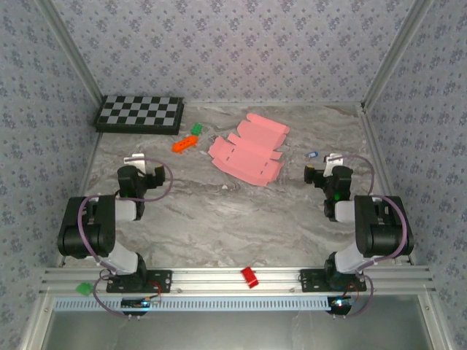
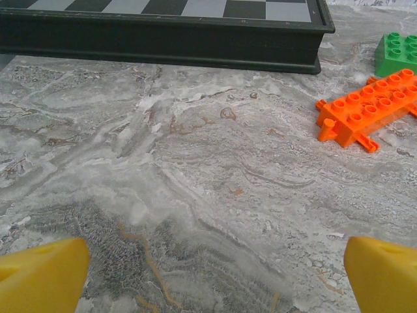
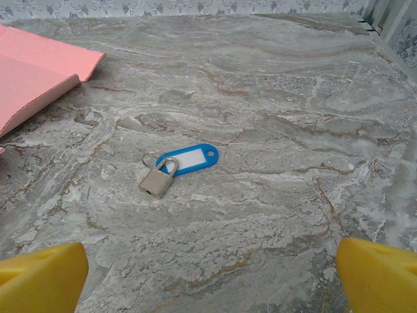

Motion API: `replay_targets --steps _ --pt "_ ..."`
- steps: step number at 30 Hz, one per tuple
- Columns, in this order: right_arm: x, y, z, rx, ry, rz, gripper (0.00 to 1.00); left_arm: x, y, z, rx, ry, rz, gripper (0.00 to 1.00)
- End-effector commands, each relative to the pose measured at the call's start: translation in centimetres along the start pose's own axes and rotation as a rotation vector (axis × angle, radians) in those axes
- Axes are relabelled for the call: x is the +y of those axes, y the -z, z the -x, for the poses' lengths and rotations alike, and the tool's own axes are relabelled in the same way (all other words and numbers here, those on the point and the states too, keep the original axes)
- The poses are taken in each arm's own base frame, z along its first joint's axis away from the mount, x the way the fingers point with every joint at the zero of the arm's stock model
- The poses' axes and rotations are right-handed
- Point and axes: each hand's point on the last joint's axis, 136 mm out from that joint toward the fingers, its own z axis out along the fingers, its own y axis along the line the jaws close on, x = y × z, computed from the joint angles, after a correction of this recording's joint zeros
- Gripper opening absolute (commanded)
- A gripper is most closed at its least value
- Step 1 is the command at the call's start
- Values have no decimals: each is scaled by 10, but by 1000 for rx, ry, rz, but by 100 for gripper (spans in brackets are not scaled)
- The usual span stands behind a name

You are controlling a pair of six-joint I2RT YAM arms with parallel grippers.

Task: Fold the paper box

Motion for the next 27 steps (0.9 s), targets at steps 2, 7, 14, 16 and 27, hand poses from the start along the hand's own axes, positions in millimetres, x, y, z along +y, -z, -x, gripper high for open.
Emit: replay_targets --steps 2,7,14,16,27 --pt "-1 -4 7 -12 8 -7 99 -2 -3 11 -24 -7 -3 100" --pt "-1 -4 7 -13 10 -7 100 -2 -3 11 -24 -8 -3 100" --pt "-1 -4 7 -12 10 -9 99 -2 -3 11 -24 -8 -4 100" --pt "-1 -3 6 -13 10 -8 100 -2 -3 11 -27 -8 -2 100" --pt "-10 18 40 78 -88 -80 99 -2 21 47 170 156 62 100"
